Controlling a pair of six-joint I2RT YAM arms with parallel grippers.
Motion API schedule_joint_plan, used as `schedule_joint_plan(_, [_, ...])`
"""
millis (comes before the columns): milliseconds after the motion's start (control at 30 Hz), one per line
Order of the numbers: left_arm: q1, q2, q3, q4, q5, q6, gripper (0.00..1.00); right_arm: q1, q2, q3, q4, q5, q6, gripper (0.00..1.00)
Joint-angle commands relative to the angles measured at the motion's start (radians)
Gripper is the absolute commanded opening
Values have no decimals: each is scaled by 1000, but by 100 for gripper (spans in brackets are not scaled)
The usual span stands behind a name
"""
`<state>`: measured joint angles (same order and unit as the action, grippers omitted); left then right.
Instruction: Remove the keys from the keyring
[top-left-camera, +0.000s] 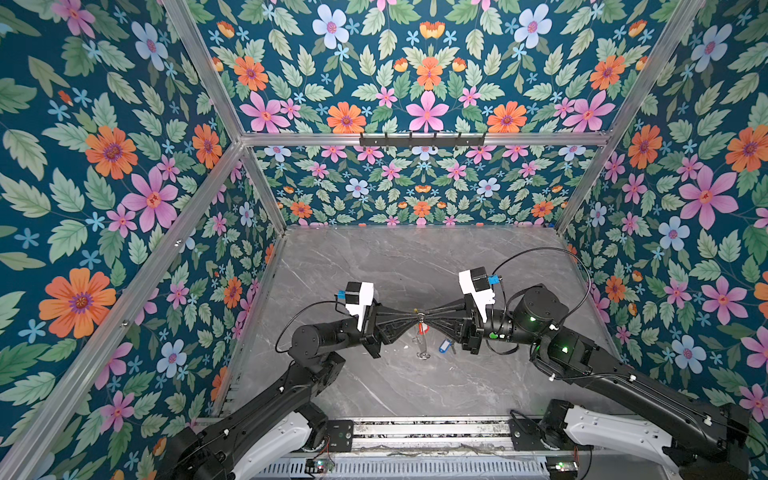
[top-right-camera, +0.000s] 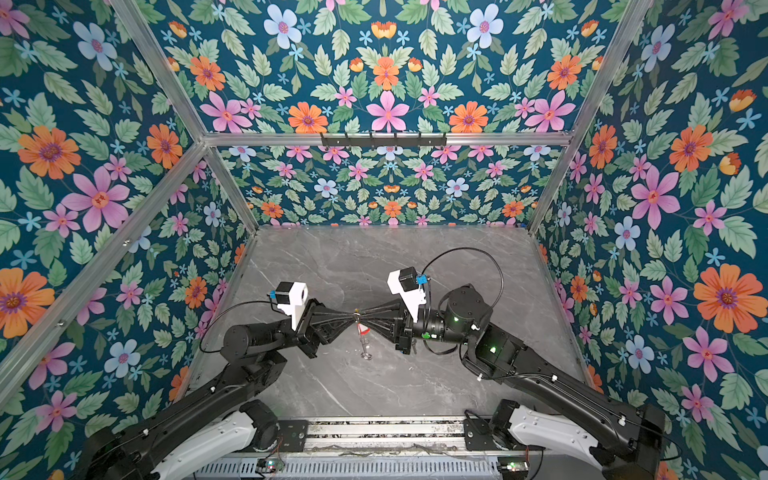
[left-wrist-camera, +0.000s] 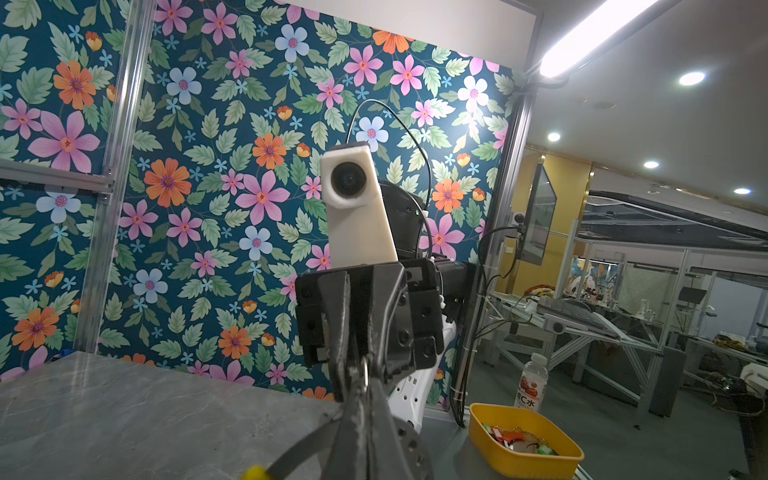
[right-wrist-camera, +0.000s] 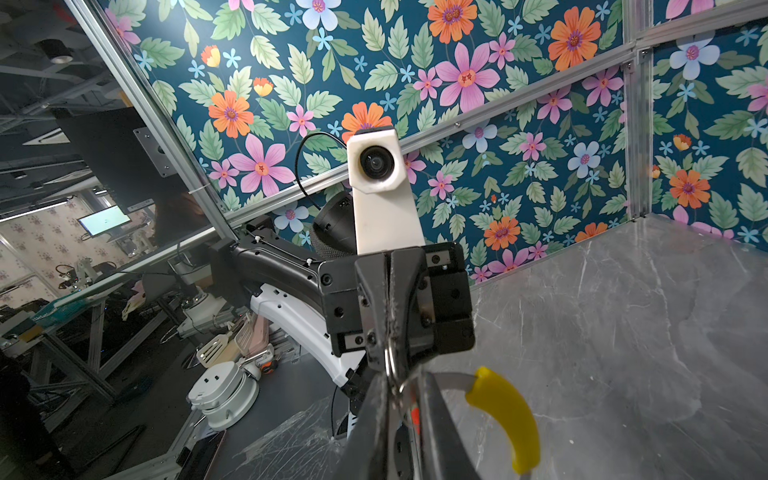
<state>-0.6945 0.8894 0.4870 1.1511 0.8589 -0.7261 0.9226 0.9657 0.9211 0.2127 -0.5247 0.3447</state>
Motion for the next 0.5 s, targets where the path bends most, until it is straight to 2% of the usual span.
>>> schedule_joint_plan(0, [0,0,4,18,-9,13,0,1,-2,6,44,-10,4,12])
schedule_joint_plan(100, [1,1,4,11,-9,15,0,1,0,9,40,-16,5,8])
schedule_joint_plan(200, [1,8,5,7,-10,15,0,2,-2,11,33,-17,0,0])
schedule_joint_plan(367, [0,12,17,-13,-9,12,0,2,-15,32,-38,-18,-18,0])
schedule_joint_plan(433, [1,0,33,-91,-14,24,0,1,-31,50,-120,30,-37,0])
schedule_joint_plan(467, [2,-9,44,-141,-18,40,5,1,-41,66,-176,50,-57,0])
